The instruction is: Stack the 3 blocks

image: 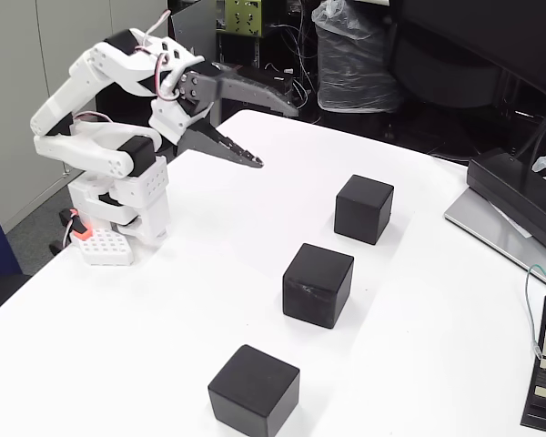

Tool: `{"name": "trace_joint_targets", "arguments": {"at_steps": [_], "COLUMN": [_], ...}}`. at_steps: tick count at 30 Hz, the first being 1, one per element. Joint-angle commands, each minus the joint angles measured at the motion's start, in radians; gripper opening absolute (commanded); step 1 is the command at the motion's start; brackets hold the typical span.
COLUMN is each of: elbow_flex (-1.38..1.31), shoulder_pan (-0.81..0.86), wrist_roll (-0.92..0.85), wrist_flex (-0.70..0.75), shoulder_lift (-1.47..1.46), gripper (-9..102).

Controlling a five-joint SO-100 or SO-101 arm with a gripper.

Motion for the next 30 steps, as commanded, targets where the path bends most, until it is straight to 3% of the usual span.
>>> {"name": "trace_joint_targets", "arguments": {"at_steps": [1, 11, 16, 30], "elbow_flex": [-0.137, -0.460, -0.537, -0.526], "shoulder_pan": [-0.005, 0.006, 0.006, 0.006], "wrist_roll": [-0.011, -0.009, -0.015, -0.020], "wrist_flex": [0.041, 0.204, 0.299, 0.281], "shoulder_lift": [-0.098, -0.650, -0.730, -0.951], "gripper": [27, 27, 27, 30]}}
